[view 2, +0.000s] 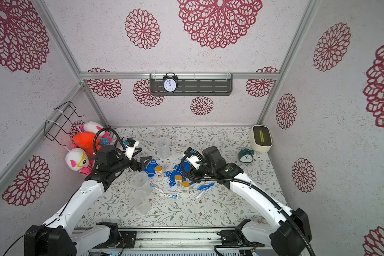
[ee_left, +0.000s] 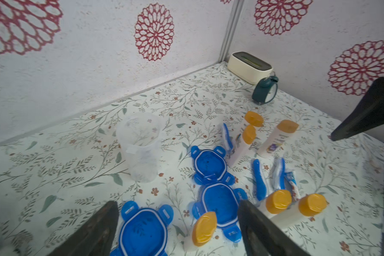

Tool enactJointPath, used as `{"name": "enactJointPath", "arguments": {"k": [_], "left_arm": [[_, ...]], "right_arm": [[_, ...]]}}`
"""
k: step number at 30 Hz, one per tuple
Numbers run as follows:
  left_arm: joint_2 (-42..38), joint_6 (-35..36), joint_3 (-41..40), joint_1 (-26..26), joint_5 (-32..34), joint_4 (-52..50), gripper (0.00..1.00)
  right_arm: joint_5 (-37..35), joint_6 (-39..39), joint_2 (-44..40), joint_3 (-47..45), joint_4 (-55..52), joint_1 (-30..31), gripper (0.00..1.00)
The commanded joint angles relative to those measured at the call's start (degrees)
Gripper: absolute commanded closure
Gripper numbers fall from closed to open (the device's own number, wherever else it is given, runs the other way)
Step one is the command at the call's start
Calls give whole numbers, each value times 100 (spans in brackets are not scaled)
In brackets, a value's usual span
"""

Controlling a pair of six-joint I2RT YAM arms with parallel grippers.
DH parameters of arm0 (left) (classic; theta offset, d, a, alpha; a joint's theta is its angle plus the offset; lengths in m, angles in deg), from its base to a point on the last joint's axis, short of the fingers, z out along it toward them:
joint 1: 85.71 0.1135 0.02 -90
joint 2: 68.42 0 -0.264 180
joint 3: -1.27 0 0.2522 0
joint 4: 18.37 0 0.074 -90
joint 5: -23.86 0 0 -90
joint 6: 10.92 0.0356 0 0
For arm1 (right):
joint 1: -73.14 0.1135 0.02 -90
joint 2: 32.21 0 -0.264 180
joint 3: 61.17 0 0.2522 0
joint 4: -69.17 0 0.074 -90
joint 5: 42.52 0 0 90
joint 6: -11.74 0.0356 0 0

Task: Pack away toiletry kits
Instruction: Pick up the toiletry item from the center of the board.

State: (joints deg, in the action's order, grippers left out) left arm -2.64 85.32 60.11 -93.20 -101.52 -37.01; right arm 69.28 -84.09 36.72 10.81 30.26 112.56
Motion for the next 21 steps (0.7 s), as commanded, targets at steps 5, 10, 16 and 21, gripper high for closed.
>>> {"name": "enactJointPath", "arguments": {"k": [5, 10, 16, 21], "left_arm": [[37, 436, 232, -208, -416, -523, 16], [105, 452, 242, -236, -365, -509, 14], [360, 603, 458, -292, -578, -857, 15], [560, 834, 648, -420, -776, -1238, 18]], "right_arm": [[-595, 72, 215, -58, -623, 397, 47], [-835, -58, 460, 30, -647, 577, 48], [-1096, -284, 761, 175, -638, 648, 46], [-745, -639, 1036, 255, -724, 650, 47]]}}
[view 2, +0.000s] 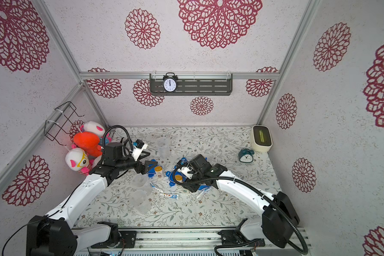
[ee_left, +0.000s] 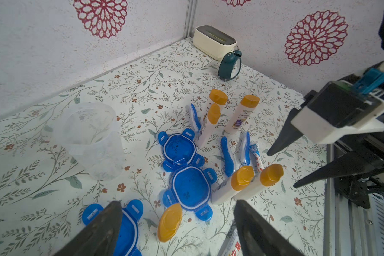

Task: Pack away toiletry kits
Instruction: Pick up the toiletry item from the center of the board.

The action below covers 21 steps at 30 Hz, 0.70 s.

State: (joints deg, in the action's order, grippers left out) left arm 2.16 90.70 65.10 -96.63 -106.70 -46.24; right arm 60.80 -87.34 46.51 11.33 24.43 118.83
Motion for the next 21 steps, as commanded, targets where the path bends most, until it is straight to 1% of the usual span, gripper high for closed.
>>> {"name": "enactJointPath", "arguments": {"k": [1, 5, 8, 15, 21], "left_arm": [[116, 335, 182, -101, -302, -389, 18], [218, 431, 284, -169, -324, -548, 19], [258, 439, 293, -176, -300, -532, 20], [300, 425, 311, -177, -243, -531, 20], [271, 422, 302, -183, -216, -515, 20]], "right_arm": [[118, -371, 125, 223, -168, 27, 49], [118, -516, 335, 313, -268, 27, 53], [153, -570, 346, 283, -186, 27, 54], [189, -645, 405, 318, -91, 32, 60], [189, -683, 543, 349, -117, 69, 62]]}}
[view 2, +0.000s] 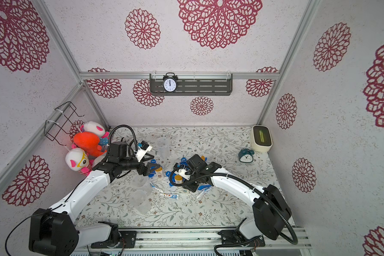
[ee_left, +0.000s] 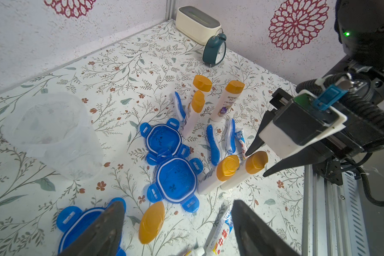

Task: Pack away toiletry kits
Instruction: Pick up the toiletry item from the center of the board, then adjust the container at the center of the board.

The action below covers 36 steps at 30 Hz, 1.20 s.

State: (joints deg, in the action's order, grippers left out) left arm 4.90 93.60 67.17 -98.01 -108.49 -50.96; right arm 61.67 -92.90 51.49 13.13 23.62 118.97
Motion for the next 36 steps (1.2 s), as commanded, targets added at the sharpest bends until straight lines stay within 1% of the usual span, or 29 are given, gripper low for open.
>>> {"name": "enactJointPath", "arguments": {"k": [1, 9, 12, 14, 18, 20, 22, 25, 28, 29, 30, 33, 34, 35, 36], "left_arm": [[3, 132, 95, -45, -52, -43, 20], [7, 129, 95, -38, -35, -40, 21], [7, 114, 103, -39, 8, 2, 21], [16, 114, 136, -40, 41, 23, 22], [-66, 88, 180, -39, 175, 103, 26], [-183, 5, 112, -36, 304, 299, 26], [-313, -80, 6, -10, 520, 572, 26], [-432, -170, -38, 185, 540, 703, 26], [-440, -149, -37, 410, 499, 655, 26], [-435, -104, -37, 465, 510, 637, 26], [-417, -97, -29, 499, 611, 643, 26], [-334, -233, -10, 551, 1227, 731, 26], [-296, -268, -24, 581, 1301, 775, 26], [-272, -357, -43, 598, 1356, 833, 26], [-266, -454, -85, 619, 1496, 962, 26]], "right_arm": [[80, -138, 66, 169, -30, 66, 62], [-127, -159, 20, 287, -111, 102, 79], [-215, -171, -146, 495, -468, 102, 85], [-321, -187, -353, 764, -889, 102, 86], [-575, -213, -881, 1633, -1667, 86, 86], [-543, -324, -1043, 2012, -1714, 61, 85], [-538, -505, -1008, 2467, -1622, -13, 85], [-383, -870, -423, 3399, -1607, -209, 85], [-39, -1252, 575, 4681, -1784, -435, 85], [39, -1396, 1025, 5244, -1954, -491, 85], [85, -1536, 1464, 5820, -2141, -536, 85], [314, -1869, 2800, 7881, -2784, -739, 85], [426, -1947, 3203, 8552, -2961, -824, 85], [556, -1994, 3528, 8976, -3011, -911, 85], [734, -2005, 3748, 9190, -2929, -1016, 85]]}}
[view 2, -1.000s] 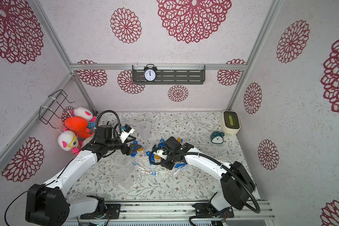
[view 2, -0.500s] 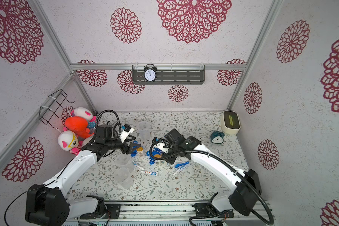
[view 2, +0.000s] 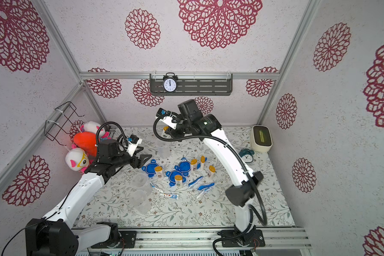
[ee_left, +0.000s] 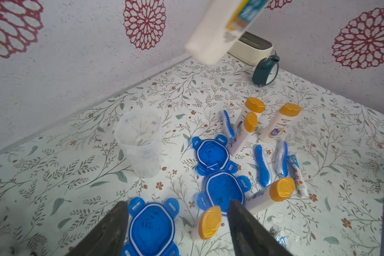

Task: Pack away toiletry kits
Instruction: Adjust the container at the center of the board.

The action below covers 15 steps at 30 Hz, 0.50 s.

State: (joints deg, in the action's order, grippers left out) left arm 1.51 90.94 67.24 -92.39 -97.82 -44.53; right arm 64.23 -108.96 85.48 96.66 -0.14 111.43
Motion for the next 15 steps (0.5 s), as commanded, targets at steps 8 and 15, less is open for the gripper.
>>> {"name": "enactJointPath", "arguments": {"k": [8, 15], "left_arm": [[169, -373, -451, 148, 771, 1236, 21], [825, -82, 153, 176, 673, 1126, 13]], "right_arm": [[1622, -357, 551, -44, 643, -684, 85], [1933, -309, 624, -134, 906, -708, 86]]}}
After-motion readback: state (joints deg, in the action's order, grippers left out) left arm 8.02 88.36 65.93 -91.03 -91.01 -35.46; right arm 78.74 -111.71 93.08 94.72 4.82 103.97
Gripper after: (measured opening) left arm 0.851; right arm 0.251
